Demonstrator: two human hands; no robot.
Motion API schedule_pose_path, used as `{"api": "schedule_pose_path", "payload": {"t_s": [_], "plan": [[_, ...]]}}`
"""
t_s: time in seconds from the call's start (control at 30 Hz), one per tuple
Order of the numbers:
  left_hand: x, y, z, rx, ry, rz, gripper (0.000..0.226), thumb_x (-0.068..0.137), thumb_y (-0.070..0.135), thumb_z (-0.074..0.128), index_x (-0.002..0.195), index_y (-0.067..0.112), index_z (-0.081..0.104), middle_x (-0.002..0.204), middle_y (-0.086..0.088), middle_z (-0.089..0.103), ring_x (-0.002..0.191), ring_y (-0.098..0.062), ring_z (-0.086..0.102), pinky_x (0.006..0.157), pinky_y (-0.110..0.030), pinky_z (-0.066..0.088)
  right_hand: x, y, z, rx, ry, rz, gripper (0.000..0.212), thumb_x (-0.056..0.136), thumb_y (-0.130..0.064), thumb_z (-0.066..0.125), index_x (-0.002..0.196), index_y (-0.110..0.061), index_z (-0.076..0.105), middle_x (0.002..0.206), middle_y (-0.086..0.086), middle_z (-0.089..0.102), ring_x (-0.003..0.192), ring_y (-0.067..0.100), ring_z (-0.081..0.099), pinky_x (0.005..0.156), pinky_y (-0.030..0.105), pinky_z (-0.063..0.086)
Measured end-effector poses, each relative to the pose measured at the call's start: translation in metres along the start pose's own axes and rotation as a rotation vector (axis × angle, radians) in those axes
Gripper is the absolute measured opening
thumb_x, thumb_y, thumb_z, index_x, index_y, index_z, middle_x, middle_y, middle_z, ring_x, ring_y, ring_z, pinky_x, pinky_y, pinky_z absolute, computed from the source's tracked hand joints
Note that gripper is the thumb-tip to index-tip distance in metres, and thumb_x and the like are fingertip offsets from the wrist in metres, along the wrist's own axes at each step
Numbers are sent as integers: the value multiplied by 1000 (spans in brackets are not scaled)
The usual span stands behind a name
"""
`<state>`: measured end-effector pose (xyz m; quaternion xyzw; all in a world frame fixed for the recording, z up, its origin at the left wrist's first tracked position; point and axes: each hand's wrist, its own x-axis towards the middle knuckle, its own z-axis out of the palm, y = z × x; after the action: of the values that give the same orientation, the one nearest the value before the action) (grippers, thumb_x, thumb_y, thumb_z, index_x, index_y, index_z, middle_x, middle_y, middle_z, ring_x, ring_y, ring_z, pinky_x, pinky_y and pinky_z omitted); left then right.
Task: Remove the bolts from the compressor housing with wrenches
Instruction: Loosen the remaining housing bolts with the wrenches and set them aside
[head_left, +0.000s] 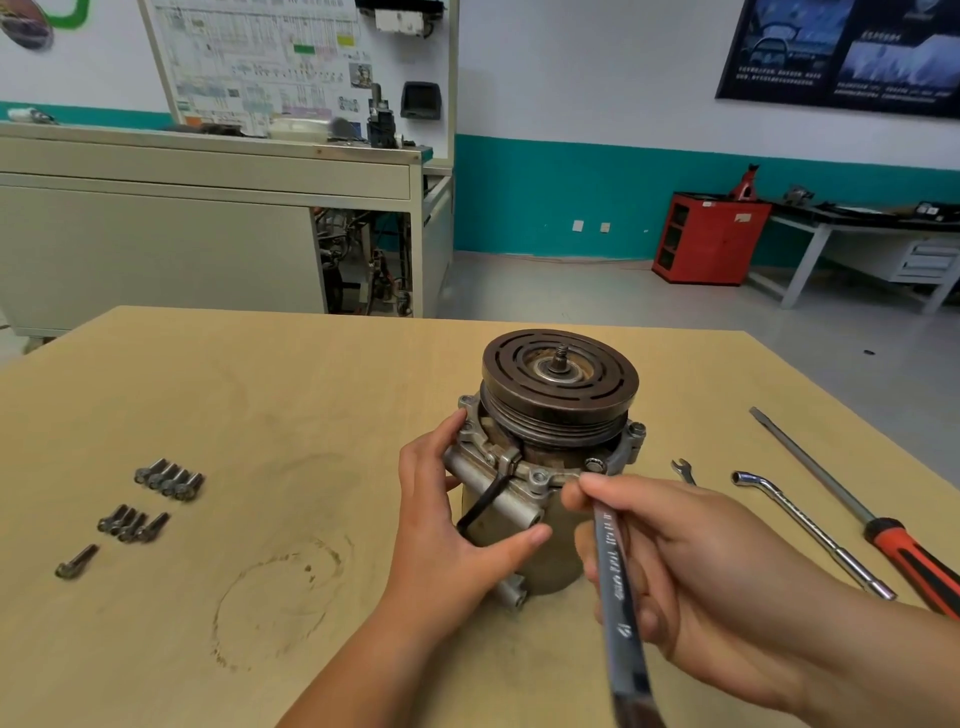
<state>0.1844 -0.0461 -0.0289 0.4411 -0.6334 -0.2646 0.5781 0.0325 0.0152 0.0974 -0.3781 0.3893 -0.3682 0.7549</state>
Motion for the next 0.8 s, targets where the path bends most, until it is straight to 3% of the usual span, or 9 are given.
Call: {"api": "schedule_pose_path", "payload": {"t_s": [0.13,0.23,0.33,0.43,0.53,0.67,0.8], "plan": [[1,4,-2,27,-11,7,94,52,57,76,134,39,34,130,14,35,127,-1,38,107,-34,40,-2,-13,-24,-302,-81,166,38,75,-28,54,99,1,50,39,9,54,28,13,50,32,20,40],[1,6,-3,10,-30,-21,94,51,57,75,133,40,33,131,17,33,128,1,36,109,-36,38,-2,-42,-47,-662,-126,366,35,72,-40,60,84,-7,56,46,9,57,29,10,52,31,16,40],[1,8,-3,1,-40,-35,94,51,56,75,133,42,32,131,20,32,128,1,36,110,-38,37,6,-73,-66,-1038,-214,464,40,82,-58,55,64,-22,57,52,2,59,38,9,57,40,17,45],[1,9,-4,-4,-42,-43,94,51,56,75,133,44,32,131,23,31,128,4,35,110,-35,37,19,-95,-75,-1341,-157,476,49,75,-69,54,59,-23,59,54,-6,56,47,7,54,55,18,46],[1,9,-4,1,-43,-42,94,50,57,75,133,45,31,131,23,31,128,4,35,110,-32,36,30,-104,-83,-1600,-15,271,56,59,-78,46,65,-26,68,54,-15,52,52,0,46,67,21,41],[0,9,-4,-11,-43,-42,94,50,55,76,133,45,32,131,22,31,128,3,36,110,-33,36,32,-113,-98,-1686,-79,100,49,62,-84,42,78,-45,68,77,-21,63,73,-2,55,78,27,46],[0,9,-3,-9,-43,-42,94,51,55,76,133,44,32,131,23,31,128,3,36,110,-32,36,21,-114,-124,-1591,-230,153,54,66,-84,49,94,-41,68,74,-10,59,69,5,52,72,22,49]]}}
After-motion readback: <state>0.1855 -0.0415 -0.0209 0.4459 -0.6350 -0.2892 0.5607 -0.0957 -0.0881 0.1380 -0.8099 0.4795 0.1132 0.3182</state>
